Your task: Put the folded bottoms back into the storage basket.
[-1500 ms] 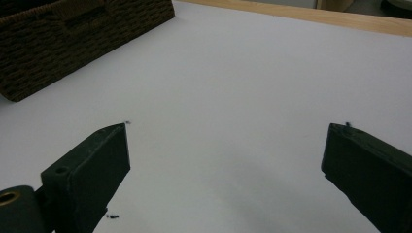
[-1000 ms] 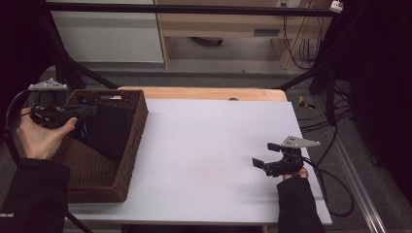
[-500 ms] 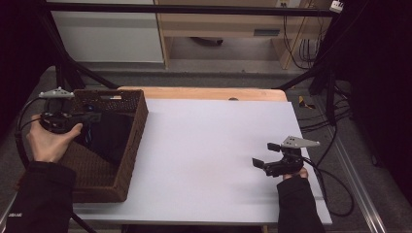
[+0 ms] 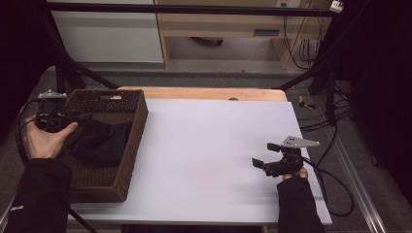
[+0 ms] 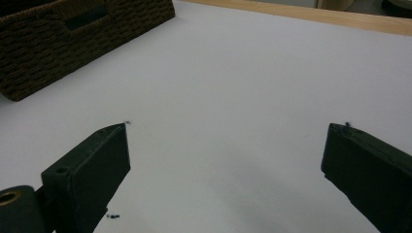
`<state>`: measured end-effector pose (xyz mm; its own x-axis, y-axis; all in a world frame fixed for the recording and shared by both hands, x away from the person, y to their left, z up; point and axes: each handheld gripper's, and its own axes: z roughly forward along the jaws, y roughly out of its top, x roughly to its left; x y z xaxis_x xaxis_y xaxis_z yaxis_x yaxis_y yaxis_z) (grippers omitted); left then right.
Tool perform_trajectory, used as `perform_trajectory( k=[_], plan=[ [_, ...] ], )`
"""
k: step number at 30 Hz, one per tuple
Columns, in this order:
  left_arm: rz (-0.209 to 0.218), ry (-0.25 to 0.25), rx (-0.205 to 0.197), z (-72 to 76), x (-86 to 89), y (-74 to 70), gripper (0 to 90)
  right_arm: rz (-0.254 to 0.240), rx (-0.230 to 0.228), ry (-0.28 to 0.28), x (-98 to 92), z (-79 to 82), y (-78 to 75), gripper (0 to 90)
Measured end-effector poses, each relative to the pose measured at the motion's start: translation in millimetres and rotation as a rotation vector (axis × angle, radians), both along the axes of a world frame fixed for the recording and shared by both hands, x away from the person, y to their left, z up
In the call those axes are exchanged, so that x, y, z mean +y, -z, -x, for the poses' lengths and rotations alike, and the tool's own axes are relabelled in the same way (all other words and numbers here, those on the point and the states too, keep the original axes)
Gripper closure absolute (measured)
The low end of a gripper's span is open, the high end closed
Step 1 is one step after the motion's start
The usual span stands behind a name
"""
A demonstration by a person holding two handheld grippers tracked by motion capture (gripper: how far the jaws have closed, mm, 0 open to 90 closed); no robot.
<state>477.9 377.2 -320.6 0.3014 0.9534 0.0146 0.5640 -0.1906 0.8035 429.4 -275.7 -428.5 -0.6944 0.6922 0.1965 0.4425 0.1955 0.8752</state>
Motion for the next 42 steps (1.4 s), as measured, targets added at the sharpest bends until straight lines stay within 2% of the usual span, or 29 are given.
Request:
perform_trajectory(
  k=[1, 2, 3, 6, 9, 15, 21, 29, 42],
  plan=[
    [0.022, 0.013, -0.055, 3.8, 2.4, 5.8, 43.0, 0.001, 0.0, 0.002, 0.0, -0.1, 0.1, 3.7],
    [0.041, 0.008, -0.063, 5.1, 3.4, 8.1, 42.4, 0.004, 0.001, 0.002, 0.0, -0.4, 0.3, 3.7],
    [0.065, 0.007, -0.065, 6.6, 5.6, 11.5, 40.7, 0.004, 0.003, 0.003, 0.3, -0.3, 0.4, 3.7],
    [0.074, 0.013, -0.058, 8.1, 8.8, 14.7, 31.3, 0.006, 0.006, 0.001, 1.1, -0.4, 0.9, 3.7],
    [0.098, 0.027, -0.069, 11.5, 9.9, 15.1, 24.9, 0.007, 0.006, 0.003, 1.0, -0.5, 1.0, 3.7],
    [0.112, 0.047, -0.095, 19.4, 5.2, 13.6, 14.8, 0.008, 0.007, -0.001, 1.2, -0.5, 1.1, 3.7],
    [0.122, 0.071, -0.124, 27.3, -7.8, 11.0, 7.3, 0.008, 0.008, -0.001, 1.3, -0.5, 1.2, 3.7],
    [0.149, 0.137, -0.146, 33.1, -31.7, 7.4, 3.9, 0.006, 0.007, 0.001, 1.1, -0.4, 1.0, 3.7],
    [0.167, 0.22, -0.156, 38.0, -64.6, 16.1, 3.7, 0.005, 0.007, 0.001, 1.0, -0.4, 0.9, 3.7]
  ],
)
